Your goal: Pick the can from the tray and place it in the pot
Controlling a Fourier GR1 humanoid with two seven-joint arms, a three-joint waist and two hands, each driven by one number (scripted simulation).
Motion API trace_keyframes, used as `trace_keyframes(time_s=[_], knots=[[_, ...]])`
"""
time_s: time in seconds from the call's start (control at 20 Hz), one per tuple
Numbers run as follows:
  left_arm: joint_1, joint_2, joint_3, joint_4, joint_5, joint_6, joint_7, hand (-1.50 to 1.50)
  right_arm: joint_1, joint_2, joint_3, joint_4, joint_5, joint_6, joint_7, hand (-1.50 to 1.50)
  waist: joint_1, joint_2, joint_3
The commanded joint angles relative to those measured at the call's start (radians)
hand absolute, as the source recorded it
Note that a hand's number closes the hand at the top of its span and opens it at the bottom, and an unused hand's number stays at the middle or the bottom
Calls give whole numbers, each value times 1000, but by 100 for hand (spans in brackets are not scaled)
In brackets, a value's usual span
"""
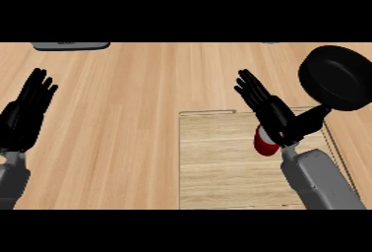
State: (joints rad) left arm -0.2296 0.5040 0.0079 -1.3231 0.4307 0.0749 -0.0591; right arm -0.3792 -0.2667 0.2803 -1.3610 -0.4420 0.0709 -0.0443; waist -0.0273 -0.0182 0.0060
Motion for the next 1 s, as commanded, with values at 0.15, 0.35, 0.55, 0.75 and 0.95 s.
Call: trace_keyframes(time_s=[0.15,0.35,0.55,0.75,0.95], knots=[[-80,-37,-27,-54,-26,26,-23,0,-250,-68,49,-9,-172,440,76,150,109,33,-2],[-92,-79,-55,-73,-21,27,-26,0,-419,-274,42,-47,55,570,-22,150,117,34,-4],[-127,-109,-70,-95,-47,79,-20,0,-433,-334,19,25,34,844,-230,-150,118,55,3],[-141,-131,-92,-96,-72,109,-12,0,-482,-404,-61,70,42,1002,-394,-150,117,61,4],[-138,-134,-89,-81,-65,95,-19,0,-518,-454,-33,9,157,1022,-433,-150,123,64,3]])
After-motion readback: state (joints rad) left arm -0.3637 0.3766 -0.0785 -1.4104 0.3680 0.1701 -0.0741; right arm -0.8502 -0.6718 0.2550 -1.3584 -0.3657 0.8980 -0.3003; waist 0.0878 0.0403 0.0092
